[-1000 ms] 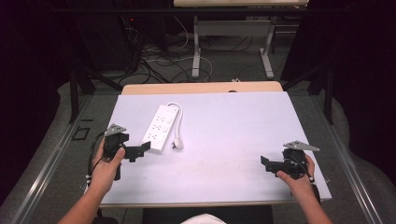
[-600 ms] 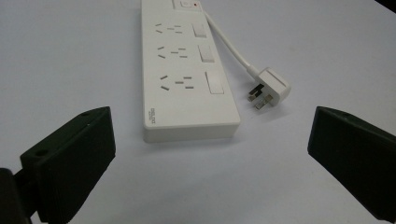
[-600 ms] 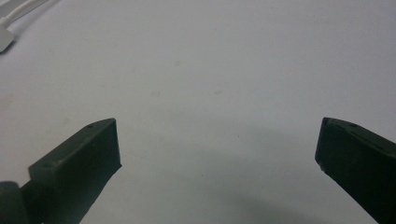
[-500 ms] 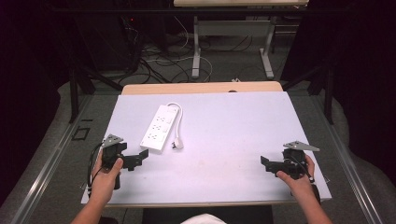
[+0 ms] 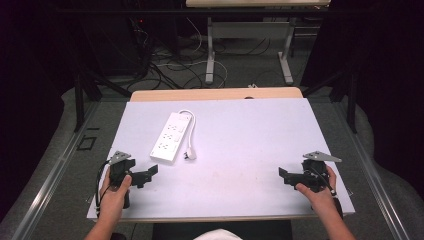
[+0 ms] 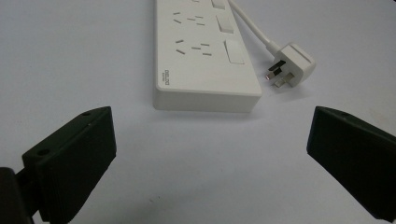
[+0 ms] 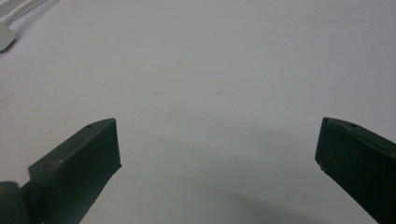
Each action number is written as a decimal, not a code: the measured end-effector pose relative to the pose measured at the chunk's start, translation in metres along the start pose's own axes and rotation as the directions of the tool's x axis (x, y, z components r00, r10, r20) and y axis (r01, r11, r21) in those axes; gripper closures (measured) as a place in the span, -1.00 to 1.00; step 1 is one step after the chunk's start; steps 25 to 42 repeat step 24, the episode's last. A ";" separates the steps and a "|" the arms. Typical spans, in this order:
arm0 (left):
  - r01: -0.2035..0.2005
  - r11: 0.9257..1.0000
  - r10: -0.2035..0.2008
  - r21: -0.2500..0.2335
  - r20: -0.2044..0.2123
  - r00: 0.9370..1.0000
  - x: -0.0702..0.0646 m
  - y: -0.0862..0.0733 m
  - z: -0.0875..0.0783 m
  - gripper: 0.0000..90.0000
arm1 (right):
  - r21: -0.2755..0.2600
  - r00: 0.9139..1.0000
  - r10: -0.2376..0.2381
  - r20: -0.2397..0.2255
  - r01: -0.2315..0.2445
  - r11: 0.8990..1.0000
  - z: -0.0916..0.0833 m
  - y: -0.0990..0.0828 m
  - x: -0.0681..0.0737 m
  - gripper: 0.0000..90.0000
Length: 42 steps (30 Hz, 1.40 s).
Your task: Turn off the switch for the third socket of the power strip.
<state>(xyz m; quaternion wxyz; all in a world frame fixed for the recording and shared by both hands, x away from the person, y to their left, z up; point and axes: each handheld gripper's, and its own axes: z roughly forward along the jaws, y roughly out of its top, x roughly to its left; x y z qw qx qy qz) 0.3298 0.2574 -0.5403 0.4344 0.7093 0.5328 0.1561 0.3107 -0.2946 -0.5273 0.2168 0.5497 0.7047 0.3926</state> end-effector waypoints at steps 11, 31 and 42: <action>0.005 1.000 -0.005 0.012 0.007 1.000 -0.001 -0.006 0.005 -0.96 | 0.002 1.000 0.004 -0.005 -0.004 1.000 0.001 0.000 0.002 -1.00; 0.001 1.000 -0.001 0.018 0.005 1.000 0.000 -0.007 0.007 -0.95 | 0.003 1.000 -0.009 -0.009 0.009 1.000 0.001 -0.001 0.001 -1.00; 0.001 1.000 -0.001 0.018 0.005 1.000 0.000 -0.007 0.007 -0.95 | 0.003 1.000 -0.009 -0.009 0.009 1.000 0.001 -0.001 0.001 -1.00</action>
